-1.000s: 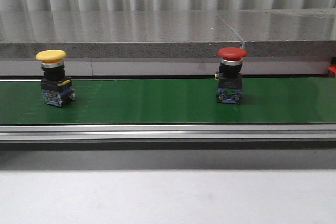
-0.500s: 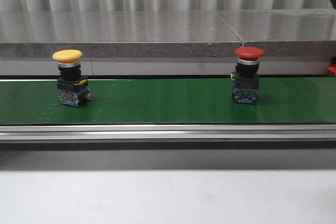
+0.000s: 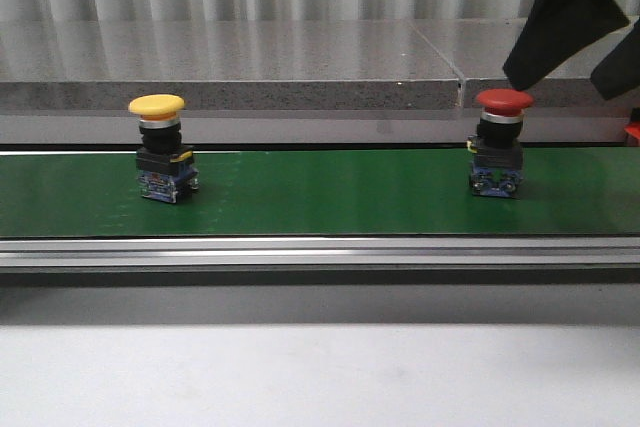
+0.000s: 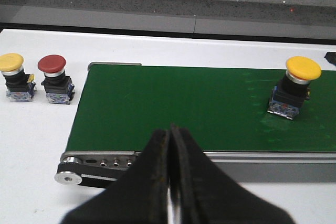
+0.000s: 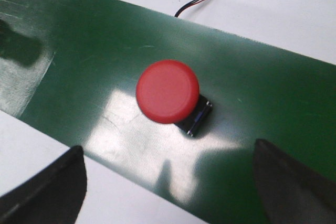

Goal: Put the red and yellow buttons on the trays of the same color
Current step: 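Lower the right gripper onto the red button at the belt's end and grasp, then carry the red button into the red tray and open the right gripper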

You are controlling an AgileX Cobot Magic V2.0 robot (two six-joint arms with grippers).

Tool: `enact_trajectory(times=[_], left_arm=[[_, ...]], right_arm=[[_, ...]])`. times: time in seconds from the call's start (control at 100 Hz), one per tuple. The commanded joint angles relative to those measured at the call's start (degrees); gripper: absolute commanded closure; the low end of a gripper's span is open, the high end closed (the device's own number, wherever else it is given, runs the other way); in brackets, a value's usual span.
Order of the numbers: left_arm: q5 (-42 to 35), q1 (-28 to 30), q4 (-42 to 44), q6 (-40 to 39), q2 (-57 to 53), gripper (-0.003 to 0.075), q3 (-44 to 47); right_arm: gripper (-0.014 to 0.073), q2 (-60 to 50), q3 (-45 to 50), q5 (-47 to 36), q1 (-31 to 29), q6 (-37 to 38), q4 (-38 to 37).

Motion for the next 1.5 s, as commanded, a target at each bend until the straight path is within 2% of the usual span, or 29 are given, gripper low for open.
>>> enact_trajectory(times=[0.0,0.31,0.38,0.45,0.57,0.67,0.89,1.29,1.49], left_arm=[[-3.93,-0.42,-0.47,-0.06,0.39,0.0741,-1.56],[-3.93,-0.42,-0.47,-0.06,0.39,0.0741,-1.56],[-3.93,-0.42,-0.47,-0.06,0.39,0.0741,-1.56],[-3.93,-0.42,-0.47,-0.06,0.39,0.0741,-1.56],[-3.93,-0.42,-0.47,-0.06,0.39,0.0741,-1.56],[-3.93,-0.42,-0.47,-0.06,0.39,0.0741,-1.56],[-3.93,-0.42,-0.47,-0.06,0.39,0.0741,-1.56],[-3.93,-0.42,-0.47,-0.06,0.39,0.0741,-1.56],[-3.93,-0.42,-0.47,-0.06,0.39,0.0741,-1.56]], right_arm=[[-0.0041,1.05,-2.98,-3.49,0.09,-0.41,0.54],[-0.0040,7.68,-5.19,-6.99,0.09,-0.41,0.43],[-0.0011,8.41,-5.19,-7.62,0.09,-0.41,0.20],[0.0084,8.55,-5.19,-7.69,0.09,-0.41,0.20],[0.0326,8.49,-5.45,-7.42,0.09,-0.41,0.20],[0.0424,8.42,-7.07,-6.27,-0.09,-0.41,0.00],[0.0431,8.37,-14.17,-4.39,-2.68,-0.36,-4.24],[0.0431,12.03,-25.38,-5.01,-21.93,0.70,-4.24],[0.0431,17.46,-26.89,-9.08,-26.20,0.70,-4.19]])
